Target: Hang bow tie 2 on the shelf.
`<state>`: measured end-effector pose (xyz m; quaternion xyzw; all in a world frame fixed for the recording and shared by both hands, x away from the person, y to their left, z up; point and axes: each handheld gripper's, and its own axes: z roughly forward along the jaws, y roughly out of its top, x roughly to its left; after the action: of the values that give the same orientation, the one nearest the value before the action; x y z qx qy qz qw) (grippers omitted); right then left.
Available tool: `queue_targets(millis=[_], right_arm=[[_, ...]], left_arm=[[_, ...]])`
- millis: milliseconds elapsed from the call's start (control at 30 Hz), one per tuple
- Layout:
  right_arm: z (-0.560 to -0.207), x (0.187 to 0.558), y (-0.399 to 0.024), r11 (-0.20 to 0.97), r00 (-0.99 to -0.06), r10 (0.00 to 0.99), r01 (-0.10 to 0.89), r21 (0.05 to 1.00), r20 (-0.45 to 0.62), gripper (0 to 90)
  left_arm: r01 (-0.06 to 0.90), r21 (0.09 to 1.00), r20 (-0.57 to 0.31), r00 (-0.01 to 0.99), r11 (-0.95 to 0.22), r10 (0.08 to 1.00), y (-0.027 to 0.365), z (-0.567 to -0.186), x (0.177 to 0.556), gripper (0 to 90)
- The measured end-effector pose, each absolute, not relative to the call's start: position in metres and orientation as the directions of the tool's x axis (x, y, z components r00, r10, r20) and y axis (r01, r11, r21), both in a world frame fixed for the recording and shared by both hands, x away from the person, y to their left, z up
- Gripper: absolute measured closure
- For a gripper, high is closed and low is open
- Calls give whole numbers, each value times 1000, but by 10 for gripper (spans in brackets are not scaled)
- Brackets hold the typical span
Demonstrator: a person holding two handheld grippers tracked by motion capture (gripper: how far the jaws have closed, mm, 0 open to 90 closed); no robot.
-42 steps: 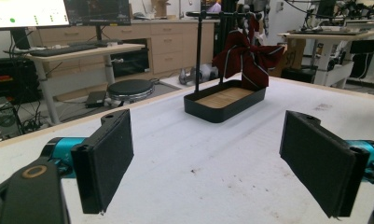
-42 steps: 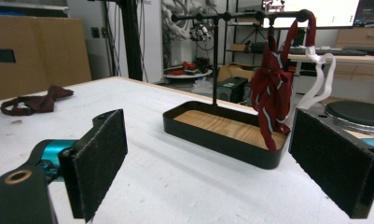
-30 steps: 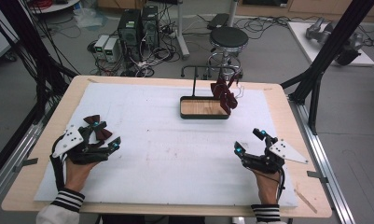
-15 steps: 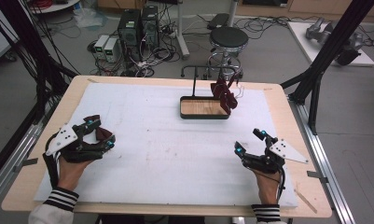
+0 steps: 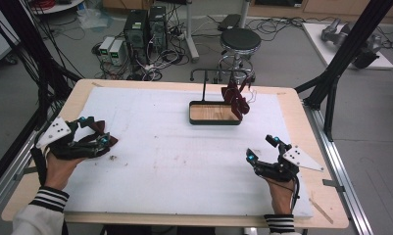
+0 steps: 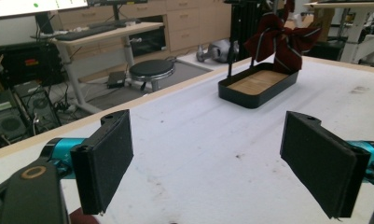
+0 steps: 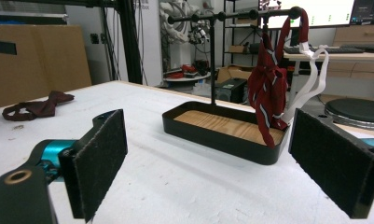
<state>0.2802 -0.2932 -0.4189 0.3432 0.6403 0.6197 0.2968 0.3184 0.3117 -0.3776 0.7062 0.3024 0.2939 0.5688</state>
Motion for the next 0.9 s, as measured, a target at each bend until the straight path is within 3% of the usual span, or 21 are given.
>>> queue_targets(millis=[900], right_arm=[[-418, 278, -289, 4, -596, 802, 61, 998, 33, 107]], left_arm=[[310, 906, 38, 620, -289, 784, 357, -373, 381, 171]])
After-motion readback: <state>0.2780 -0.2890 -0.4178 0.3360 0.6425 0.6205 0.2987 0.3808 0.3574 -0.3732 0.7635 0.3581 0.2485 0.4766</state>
